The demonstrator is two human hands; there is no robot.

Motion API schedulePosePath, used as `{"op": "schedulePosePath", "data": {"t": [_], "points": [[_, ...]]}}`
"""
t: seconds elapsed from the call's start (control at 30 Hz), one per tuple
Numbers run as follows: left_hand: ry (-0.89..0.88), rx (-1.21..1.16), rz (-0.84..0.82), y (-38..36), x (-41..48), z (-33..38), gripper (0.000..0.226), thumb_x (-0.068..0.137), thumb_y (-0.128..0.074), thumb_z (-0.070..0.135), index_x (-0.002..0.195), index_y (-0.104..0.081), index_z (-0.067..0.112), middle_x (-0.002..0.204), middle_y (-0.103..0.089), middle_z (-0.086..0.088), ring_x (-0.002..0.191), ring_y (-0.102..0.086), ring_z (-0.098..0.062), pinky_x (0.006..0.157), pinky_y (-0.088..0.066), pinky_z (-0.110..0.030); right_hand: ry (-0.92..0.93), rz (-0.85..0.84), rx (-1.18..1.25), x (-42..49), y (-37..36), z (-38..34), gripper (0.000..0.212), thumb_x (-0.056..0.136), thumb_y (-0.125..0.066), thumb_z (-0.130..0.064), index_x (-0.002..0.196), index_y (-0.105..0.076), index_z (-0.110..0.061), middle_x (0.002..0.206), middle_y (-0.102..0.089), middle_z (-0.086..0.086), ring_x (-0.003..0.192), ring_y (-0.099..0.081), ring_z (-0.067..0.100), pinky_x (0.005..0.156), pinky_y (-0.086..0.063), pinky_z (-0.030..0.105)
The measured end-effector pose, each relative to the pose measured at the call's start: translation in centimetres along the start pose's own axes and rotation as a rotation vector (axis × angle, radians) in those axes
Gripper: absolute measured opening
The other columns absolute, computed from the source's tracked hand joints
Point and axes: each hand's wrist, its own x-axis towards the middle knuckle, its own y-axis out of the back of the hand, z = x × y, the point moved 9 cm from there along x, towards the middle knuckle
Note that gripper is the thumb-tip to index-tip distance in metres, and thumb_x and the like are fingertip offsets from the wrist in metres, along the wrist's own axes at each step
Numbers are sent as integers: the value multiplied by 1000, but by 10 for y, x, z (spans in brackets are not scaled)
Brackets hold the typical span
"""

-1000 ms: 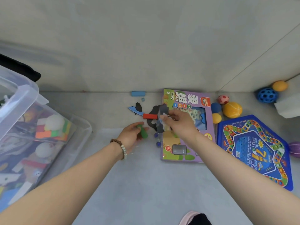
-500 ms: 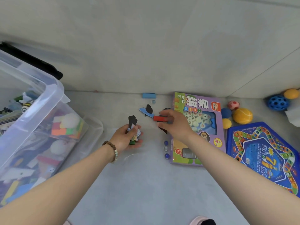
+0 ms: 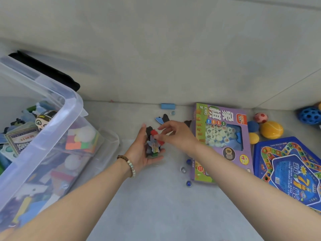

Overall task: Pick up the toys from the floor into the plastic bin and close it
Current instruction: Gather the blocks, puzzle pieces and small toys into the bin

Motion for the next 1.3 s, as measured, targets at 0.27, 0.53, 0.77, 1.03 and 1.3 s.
{"op": "schedulePosePath", "data": {"t": [0.27,0.53,0.77,1.03,1.3], "points": [[-207,126,171,29,-5,18,13,95,-50,16,107,-54,12,89,-61,-3,70,-58,-15,53,-54,-19,-185,297,-3,33,23,25,48,78,-74,-26,120,-58,-10,116,-57,5,104,-56,17,82,-40,20],[-171,72,178,36,-4,19,12,95,-50,15,106,-55,14,88,-62,-1,70,-60,-13,50,-55,-20,-204,478,-103,44,8,29,37,75,-72,-18,108,-57,-13,118,-49,6,109,-52,19,90,-46,31],[-119,-50,153,39,-6,23,16,97,-46,24,103,-55,13,93,-61,-7,75,-61,-21,55,-57,-26,-134,381,63,42,8,22,32,77,-69,-4,100,-50,-13,81,-49,-7,80,-50,12,56,-34,9],[-107,-136,174,38,-5,28,32,94,-45,43,90,-59,15,91,-63,-9,78,-61,-20,78,-51,-38,-201,295,288,42,-4,14,6,83,-68,-13,87,-63,-11,82,-62,3,69,-56,13,54,-42,13],[-206,4,248,41,-2,36,14,93,-50,32,92,-61,23,94,-64,-3,74,-64,-16,46,-50,-19,25,290,-29,41,28,-1,28,84,-68,-19,111,-63,-12,113,-58,5,97,-52,16,80,-40,10]]}}
